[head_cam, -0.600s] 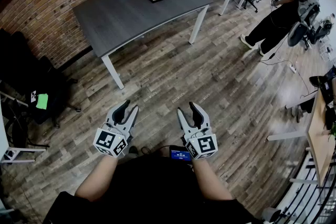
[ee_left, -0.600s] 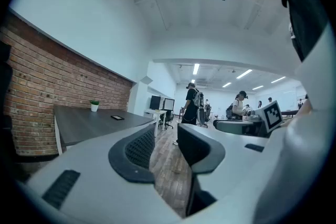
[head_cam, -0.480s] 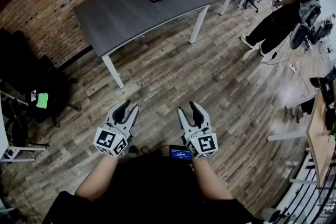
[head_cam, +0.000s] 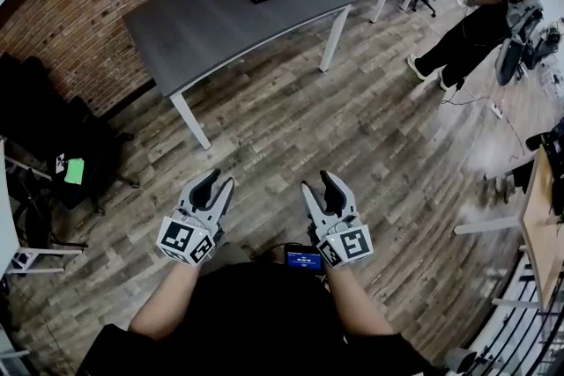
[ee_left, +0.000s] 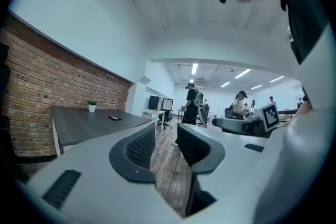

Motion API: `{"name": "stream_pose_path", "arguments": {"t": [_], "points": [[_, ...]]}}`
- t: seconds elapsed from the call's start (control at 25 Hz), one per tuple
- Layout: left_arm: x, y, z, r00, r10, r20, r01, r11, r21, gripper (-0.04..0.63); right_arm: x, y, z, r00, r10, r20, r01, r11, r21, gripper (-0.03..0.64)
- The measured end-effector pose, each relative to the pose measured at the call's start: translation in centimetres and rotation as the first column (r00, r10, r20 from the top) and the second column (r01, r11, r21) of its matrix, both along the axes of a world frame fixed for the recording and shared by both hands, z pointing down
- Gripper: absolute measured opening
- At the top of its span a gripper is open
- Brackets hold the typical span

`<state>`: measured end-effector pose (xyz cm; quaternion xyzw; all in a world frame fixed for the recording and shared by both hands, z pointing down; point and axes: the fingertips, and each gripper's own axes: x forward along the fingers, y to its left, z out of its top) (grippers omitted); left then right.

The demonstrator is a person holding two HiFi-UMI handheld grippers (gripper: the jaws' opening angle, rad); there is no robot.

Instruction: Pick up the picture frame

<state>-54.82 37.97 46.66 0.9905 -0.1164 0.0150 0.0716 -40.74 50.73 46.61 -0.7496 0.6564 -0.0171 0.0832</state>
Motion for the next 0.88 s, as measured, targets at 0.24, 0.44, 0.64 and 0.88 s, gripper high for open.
{"name": "stream_pose_path", "arguments": {"t": [0.24, 0.44, 0.64, 0.88], "points": [[0.6, -0.8, 1.1, 1.000, -0.002, 0.019, 0.002, 1.000, -0.020, 0.112, 1.5, 0.2, 0.9, 0.999, 0.015, 0.048, -0.015, 1.000, 0.001, 0.198], [4.0, -3.6, 2.4, 1.000, -0.005, 0.028, 0.006, 0.999, -0.042, 0.112, 5.0, -1.7, 2.1, 0.997, 0.047, 0.059, -0.045, 0.999, -0.031, 0.198], [8.4, -6.8, 4.1, 0.999, 0.016, 0.037, -0.013, 0.997, -0.070, 0.112, 9.1, -4.4, 2.9, 0.995, 0.074, 0.060, -0.070, 0.995, -0.068, 0.198], [15.6, -14.0, 2.9, 1.000, 0.029, 0.005, -0.028, 0.997, -0.073, 0.112, 15.8, -12.1, 1.1, 0.998, 0.058, 0.025, -0.056, 0.994, -0.095, 0.198]]}}
